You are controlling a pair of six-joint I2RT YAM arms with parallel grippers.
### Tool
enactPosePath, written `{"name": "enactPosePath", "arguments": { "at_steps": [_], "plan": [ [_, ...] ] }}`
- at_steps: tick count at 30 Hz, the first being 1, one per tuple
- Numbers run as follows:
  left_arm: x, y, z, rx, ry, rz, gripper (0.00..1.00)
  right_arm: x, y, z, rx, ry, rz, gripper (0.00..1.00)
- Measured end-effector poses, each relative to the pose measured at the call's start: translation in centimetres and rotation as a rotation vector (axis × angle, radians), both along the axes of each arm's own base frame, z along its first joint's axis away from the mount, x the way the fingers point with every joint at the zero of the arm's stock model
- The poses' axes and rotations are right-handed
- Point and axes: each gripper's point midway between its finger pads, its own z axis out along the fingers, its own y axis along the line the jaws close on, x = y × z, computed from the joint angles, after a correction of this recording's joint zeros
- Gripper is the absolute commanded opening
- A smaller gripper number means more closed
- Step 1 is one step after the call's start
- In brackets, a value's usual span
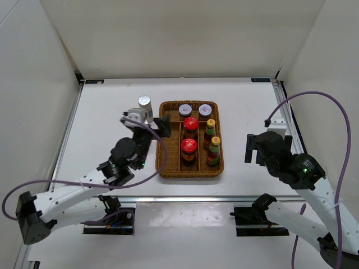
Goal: Organize the condiment bottles
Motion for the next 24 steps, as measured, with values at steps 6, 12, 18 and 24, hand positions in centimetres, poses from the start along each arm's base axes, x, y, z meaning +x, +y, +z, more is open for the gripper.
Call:
{"name": "enactPosePath", "arguments": {
  "at_steps": [6,12,18,24],
  "plan": [
    [2.3,8.5,-4.7,0.075,0.056,0.228,1.0,0.1,0.1,-0.2,-0.005,0.007,0.0,1.0],
    [5.6,10.8,-10.6,0.194,0.208,0.263,1.0,0.2,0.2,-0.4,-0.012,0.015,0.0,1.0],
    [8.1,11.5,-14.0,0.198,0.325,0.243,1.0,0.2,0.2,-0.6,-0.014,0.018,0.0,1.0],
    [9.1,10.6,-16.6,0.207,0.4,0.188,1.0,0.2,0.2,-0.6,-0.014,0.017,0.0,1.0]
  ]
}}
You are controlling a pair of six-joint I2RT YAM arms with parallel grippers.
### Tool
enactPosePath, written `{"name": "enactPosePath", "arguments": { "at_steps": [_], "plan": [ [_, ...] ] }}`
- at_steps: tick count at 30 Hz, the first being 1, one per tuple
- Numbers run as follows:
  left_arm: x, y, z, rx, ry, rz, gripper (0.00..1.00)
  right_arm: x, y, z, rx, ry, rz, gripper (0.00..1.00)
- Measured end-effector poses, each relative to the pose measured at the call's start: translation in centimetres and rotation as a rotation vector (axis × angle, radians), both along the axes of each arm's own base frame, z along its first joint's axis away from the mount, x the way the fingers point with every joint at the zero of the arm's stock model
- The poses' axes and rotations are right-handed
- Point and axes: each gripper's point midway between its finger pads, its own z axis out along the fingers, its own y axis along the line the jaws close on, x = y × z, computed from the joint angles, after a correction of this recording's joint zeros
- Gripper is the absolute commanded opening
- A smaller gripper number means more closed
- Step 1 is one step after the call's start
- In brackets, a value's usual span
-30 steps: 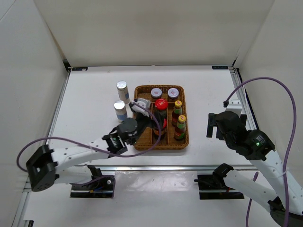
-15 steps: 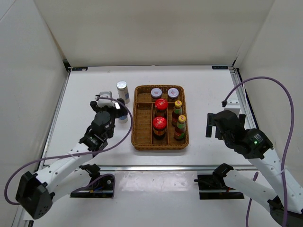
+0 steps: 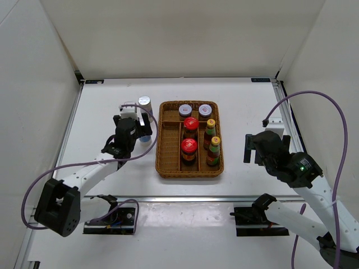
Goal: Organize the condiment bottles
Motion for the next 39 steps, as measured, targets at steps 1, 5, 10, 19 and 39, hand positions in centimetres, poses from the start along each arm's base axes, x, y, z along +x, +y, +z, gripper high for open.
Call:
{"name": "enactPosePath", "arguments": {
  "at_steps": [1,5,10,19,39],
  "plan": [
    [0.0,-0.2,-0.4,0.001,0.011,-0.009,1.0,0.0,0.0,0.0,0.001,0.0,0.0,1.0],
    [0.1,-0.9,-2.1,0.004,0.057,-0.037,1.0,0.0,0.0,0.0,0.001,0.0,0.0,1.0],
    [0.2,-1.1,-2.8,0.001,0.078,-0.044,0.82,0.0,0.0,0.0,0.001,0.0,0.0,1.0],
    [-0.6,-0.7,-1.3,0.012,0.094,-0.042,0.21,0.0,0.0,0.0,0.001,0.0,0.0,1.0],
    [-0.7,-12.3,11.1,-0.089,-0.173,-0.366,0.11,0.0,0.4,-0.3,-0.008,0.019,0.019,1.0]
  ]
}}
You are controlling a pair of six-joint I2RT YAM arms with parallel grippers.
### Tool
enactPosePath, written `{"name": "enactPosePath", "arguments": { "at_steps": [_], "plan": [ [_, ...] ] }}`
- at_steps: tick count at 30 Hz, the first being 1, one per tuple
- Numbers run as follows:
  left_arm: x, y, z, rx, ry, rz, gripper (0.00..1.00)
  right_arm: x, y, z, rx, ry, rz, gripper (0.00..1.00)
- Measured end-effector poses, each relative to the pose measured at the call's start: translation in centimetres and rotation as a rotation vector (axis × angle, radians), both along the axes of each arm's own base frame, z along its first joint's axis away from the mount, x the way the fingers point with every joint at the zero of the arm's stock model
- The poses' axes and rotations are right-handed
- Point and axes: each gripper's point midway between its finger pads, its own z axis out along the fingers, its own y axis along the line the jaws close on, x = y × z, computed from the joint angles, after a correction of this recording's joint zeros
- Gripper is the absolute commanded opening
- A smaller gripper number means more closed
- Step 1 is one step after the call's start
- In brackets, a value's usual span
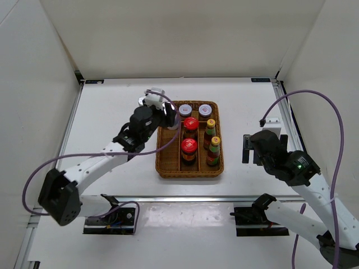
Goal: Organize the condiment bottles
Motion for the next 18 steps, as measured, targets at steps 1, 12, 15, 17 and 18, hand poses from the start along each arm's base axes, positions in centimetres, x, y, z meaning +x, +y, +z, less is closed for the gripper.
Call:
{"name": "enactPosePath", "arguments": {
  "at_steps": [1,12,15,17,18],
  "plan": [
    [0.4,-0.6,-1.3,0.018,0.024,-0.009,0.11,0.0,0.0,0.0,0.002,-0.001,0.002,1.0],
    [2.1,-2.1,-8.9,0.112,0.133,-0.009,0.17,-0.2,-0.1,0.3,0.016,-0.017,0.003,1.0],
    [2.0,-1.7,-10.4,0.129,0.143,0.005,0.32,-0.2,-0.1,0.3,0.016,-0.017,0.003,1.0],
    [2.1,-1.7,-11.6,0.15,0.156,0.008,0.47,-0.2,-0.1,0.3,0.016,-0.017,0.003,1.0],
    [2.2,-1.7,-12.1,0.161,0.162,0.007,0.52,-0.2,-0.1,0.3,0.016,-0.017,0.003,1.0]
  ]
}}
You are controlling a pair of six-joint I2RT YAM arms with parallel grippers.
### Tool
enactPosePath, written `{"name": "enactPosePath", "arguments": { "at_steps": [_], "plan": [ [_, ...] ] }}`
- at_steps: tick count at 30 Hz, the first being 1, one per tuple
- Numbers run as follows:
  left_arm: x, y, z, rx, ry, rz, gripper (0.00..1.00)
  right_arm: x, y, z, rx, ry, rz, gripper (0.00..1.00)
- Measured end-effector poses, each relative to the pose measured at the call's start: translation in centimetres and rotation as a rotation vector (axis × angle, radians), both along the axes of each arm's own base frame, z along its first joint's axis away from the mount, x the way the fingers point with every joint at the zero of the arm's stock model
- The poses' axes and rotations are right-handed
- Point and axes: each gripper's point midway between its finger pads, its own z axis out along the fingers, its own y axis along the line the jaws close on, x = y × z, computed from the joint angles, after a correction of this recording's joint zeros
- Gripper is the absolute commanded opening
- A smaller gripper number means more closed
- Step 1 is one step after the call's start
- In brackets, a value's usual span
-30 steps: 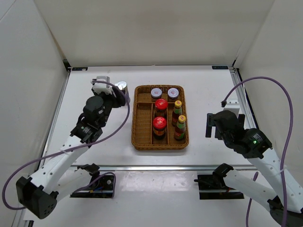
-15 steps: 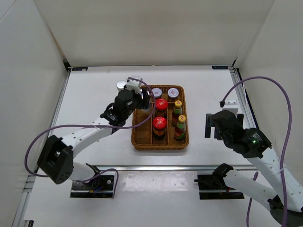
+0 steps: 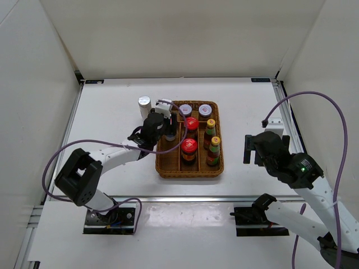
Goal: Organize the condiment bottles
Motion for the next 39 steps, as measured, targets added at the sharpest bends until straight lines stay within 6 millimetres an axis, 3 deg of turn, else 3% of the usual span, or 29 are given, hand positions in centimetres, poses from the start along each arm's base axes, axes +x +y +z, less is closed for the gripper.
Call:
{"name": "enactPosePath", "arguments": {
  "at_steps": [2,3,10,13,16,18,20,22,25,27,39],
  "plan": [
    [0.3,-0.1,-0.5,0.011,-0.005,0.001,0.76,0.0,0.0,0.0,0.0,0.0,0.0,1.0],
    [0.4,-0.1,-0.5,0.013,-0.008,0.001,1.0,0.0,0.0,0.0,0.0,0.0,0.0,1.0],
    [1.0,0.3,1.5,0.01,-0.064,0.027,1.0,0.0,0.0,0.0,0.0,0.0,0.0,1.0],
    [1.0,1.2,4.7,-0.006,-0.125,0.062,1.0,0.0,0.0,0.0,0.0,0.0,0.0,1.0],
    [1.5,2.7,10.1,-0.065,-0.228,0.102,1.0,0.0,0.0,0.0,-0.002,0.002,0.0,1.0],
    [2.5,4.6,13.0,-0.097,-0.289,0.153,1.0,0.1,0.0,-0.1,-0.008,0.007,0.002,1.0],
    [3.8,6.9,14.4,-0.111,-0.32,0.21,1.0,0.1,0.1,-0.2,-0.013,0.01,0.005,1.0],
    [5.1,8.8,14.0,-0.118,-0.311,0.25,1.0,0.1,0.1,-0.2,-0.016,0.01,0.007,1.0],
    [7.5,11.3,10.7,-0.125,-0.236,0.298,1.0,0.2,0.2,-0.1,-0.011,0.004,0.008,1.0],
    [8.3,11.9,9.0,-0.126,-0.196,0.31,1.0,0.3,0.2,0.0,-0.007,-0.002,0.008,1.0],
    [11.0,12.2,0.2,-0.121,-0.021,0.275,1.0,0.3,0.2,0.1,-0.005,-0.006,0.009,1.0]
  ]
}}
